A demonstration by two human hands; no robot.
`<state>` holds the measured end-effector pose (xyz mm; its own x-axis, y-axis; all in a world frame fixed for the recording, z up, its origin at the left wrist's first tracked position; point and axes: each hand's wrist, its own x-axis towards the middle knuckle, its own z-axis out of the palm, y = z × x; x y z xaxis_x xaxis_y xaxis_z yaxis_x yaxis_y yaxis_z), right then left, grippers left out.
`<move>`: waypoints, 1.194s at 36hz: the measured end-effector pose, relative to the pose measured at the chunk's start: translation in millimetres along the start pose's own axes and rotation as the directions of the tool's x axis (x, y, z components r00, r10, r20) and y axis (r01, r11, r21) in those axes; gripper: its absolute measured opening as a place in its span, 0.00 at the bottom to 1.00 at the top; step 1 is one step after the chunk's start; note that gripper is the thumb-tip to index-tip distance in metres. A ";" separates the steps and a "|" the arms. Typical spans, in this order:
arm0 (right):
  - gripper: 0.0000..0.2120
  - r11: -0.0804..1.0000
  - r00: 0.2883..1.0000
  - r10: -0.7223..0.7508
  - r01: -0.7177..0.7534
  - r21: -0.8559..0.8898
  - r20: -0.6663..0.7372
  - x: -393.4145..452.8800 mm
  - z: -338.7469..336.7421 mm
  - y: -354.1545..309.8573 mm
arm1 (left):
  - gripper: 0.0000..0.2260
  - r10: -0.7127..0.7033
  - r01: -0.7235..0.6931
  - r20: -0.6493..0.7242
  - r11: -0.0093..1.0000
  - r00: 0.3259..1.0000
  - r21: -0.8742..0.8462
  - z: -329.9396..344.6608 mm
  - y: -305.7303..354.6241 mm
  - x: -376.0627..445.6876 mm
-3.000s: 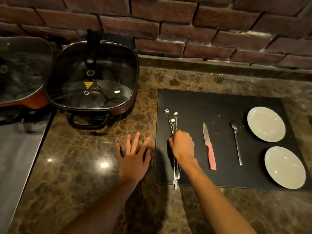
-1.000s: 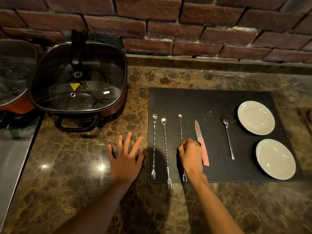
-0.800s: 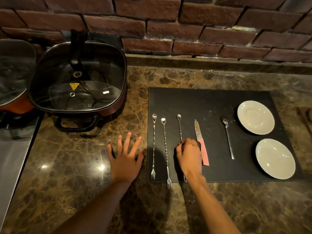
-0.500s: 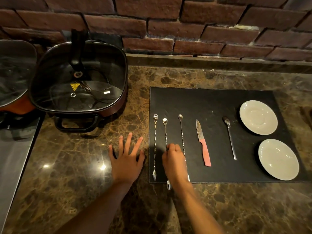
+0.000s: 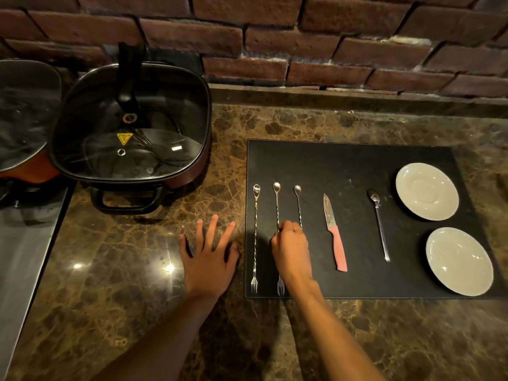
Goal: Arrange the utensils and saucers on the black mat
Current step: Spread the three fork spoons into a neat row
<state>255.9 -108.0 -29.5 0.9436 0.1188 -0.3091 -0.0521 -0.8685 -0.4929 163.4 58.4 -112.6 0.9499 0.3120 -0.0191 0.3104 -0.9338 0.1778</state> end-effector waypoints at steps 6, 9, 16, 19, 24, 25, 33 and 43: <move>0.12 0.999 1.000 0.017 -0.017 0.041 0.002 0.3 -1.0 -0.1 | 0.24 -0.007 0.006 0.011 1.000 1.000 0.004 -1.8 0.9 0.1; 0.10 0.998 1.000 0.010 -0.008 0.070 -0.027 -1.3 0.5 -0.1 | 0.24 -0.004 0.003 0.012 1.000 1.000 0.010 -1.9 0.5 0.2; 0.02 0.985 0.994 -0.090 0.099 0.144 -0.066 -13.9 22.0 -14.9 | 0.24 -0.005 0.005 0.022 1.000 1.000 0.020 -0.2 0.1 0.3; 0.06 0.988 0.995 -0.097 0.098 0.118 -0.018 -16.1 31.3 -21.1 | 0.25 -0.001 0.000 0.022 1.000 1.000 0.026 0.3 -0.3 0.2; 0.09 0.993 0.996 -0.089 0.087 0.085 0.012 -15.8 35.2 -25.0 | 0.25 0.001 -0.002 0.022 1.000 1.000 0.026 1.0 -0.8 0.1; 0.09 0.992 0.996 -0.092 0.090 0.084 0.013 -15.4 35.3 -25.7 | 0.25 0.001 -0.001 0.022 1.000 1.000 0.026 1.2 -0.8 0.1; 0.09 0.992 0.995 -0.101 0.101 0.075 0.001 -12.0 40.6 -26.7 | 0.24 -0.003 0.003 0.017 1.000 1.000 0.005 3.2 -1.6 0.7; 0.08 0.987 0.996 -0.093 0.094 0.127 -0.015 -8.2 44.6 -27.1 | 0.24 -0.006 0.006 0.032 1.000 0.999 0.017 3.2 -1.6 0.8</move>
<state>235.0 -64.0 -50.0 0.9491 0.1916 -0.2498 -0.0045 -0.7851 -0.6194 163.7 59.6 -116.1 0.9486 0.3123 -0.0518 0.3166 -0.9348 0.1613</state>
